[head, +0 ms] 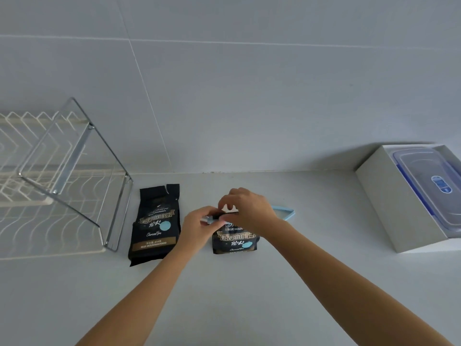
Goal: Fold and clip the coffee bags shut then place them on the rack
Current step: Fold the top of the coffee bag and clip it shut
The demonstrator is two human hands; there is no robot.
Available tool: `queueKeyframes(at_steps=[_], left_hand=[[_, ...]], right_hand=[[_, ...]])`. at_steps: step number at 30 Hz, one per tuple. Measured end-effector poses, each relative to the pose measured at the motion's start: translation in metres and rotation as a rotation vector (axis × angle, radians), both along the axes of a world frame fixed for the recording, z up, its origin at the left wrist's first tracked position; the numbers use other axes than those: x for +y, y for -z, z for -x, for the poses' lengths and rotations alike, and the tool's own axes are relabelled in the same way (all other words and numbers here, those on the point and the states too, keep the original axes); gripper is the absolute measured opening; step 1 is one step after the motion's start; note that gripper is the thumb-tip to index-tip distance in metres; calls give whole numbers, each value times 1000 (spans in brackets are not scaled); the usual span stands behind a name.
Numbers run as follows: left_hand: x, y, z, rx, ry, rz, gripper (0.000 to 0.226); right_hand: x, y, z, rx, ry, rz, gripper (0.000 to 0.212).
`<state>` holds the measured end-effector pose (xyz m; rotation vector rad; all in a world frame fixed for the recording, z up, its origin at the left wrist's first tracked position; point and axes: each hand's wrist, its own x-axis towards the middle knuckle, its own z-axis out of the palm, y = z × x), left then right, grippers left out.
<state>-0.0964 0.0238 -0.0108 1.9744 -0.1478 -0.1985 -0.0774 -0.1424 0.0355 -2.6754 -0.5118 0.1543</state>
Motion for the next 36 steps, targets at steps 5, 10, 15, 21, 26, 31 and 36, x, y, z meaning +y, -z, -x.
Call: queueKeyframes(at_steps=[5, 10, 15, 21, 26, 31, 36], left_hand=[[5, -1, 2, 22, -31, 58, 10], [0, -3, -1, 56, -38, 78, 14], [2, 2, 1, 100, -14, 143, 10], [7, 2, -3, 26, 45, -52, 6], [-3, -27, -18, -281, 194, -504, 23], [-64, -41, -26, -364, 330, -548, 28], [-65, -31, -30, -349, 327, -500, 15]], right_hand=[[16, 6, -1, 33, 9, -110, 5], [13, 13, 2, 47, 63, -250, 4], [13, 16, 3, 56, 91, -307, 4], [9, 6, -1, 108, 73, -276, 3], [-46, 15, 16, 141, 322, -443, 20], [-55, 45, 45, 151, 580, -748, 22], [-61, 46, 38, 170, 579, -746, 18]])
